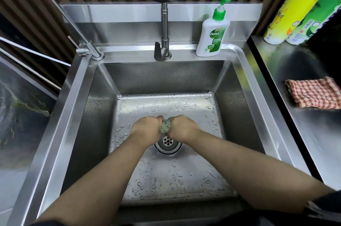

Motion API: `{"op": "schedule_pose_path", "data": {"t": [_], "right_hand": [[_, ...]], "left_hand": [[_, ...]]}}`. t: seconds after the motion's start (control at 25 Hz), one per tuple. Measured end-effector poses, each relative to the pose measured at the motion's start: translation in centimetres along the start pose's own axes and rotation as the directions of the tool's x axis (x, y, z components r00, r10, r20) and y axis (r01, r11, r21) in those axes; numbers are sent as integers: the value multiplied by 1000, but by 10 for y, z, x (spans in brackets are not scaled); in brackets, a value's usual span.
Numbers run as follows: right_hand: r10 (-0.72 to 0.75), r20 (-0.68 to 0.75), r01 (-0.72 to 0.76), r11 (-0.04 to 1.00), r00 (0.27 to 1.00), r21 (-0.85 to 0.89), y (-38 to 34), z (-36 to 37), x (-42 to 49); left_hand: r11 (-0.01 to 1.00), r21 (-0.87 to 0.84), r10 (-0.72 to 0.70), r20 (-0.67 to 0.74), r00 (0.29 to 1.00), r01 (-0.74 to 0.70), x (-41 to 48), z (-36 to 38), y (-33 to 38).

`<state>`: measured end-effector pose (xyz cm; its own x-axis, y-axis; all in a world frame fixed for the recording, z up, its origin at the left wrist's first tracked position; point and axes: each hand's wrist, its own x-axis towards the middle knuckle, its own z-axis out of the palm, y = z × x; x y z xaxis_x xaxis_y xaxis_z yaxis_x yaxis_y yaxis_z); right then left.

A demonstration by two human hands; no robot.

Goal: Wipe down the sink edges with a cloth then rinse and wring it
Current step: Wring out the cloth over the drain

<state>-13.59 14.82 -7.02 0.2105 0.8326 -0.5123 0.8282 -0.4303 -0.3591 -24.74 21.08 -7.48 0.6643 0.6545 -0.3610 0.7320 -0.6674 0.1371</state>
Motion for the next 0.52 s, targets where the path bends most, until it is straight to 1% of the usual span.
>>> {"op": "schedule_pose_path", "data": {"t": [0.08,0.16,0.24,0.36,0.44,0.52], "right_hand": [[-27,-30,24,997,999,-78,2,8,0],[-108,-22,102,977,994,-185,4,11,2],[-168,-12,160,952,986,-260,4,11,4],[-210,-25,194,934,977,-299,6,7,4],[-226,-52,200,931,973,-305,8,5,3],[-231,-99,194,936,968,-292,12,3,3]], "left_hand": [[979,-184,-73,109,991,93,2,9,-3],[885,-426,-113,194,974,188,0,22,-6],[780,-583,-115,226,967,228,-4,29,-7],[691,-677,-105,252,962,252,-4,28,-6],[683,-687,-83,264,961,248,0,27,-5],[708,-673,-94,210,973,213,3,26,-2]]}}
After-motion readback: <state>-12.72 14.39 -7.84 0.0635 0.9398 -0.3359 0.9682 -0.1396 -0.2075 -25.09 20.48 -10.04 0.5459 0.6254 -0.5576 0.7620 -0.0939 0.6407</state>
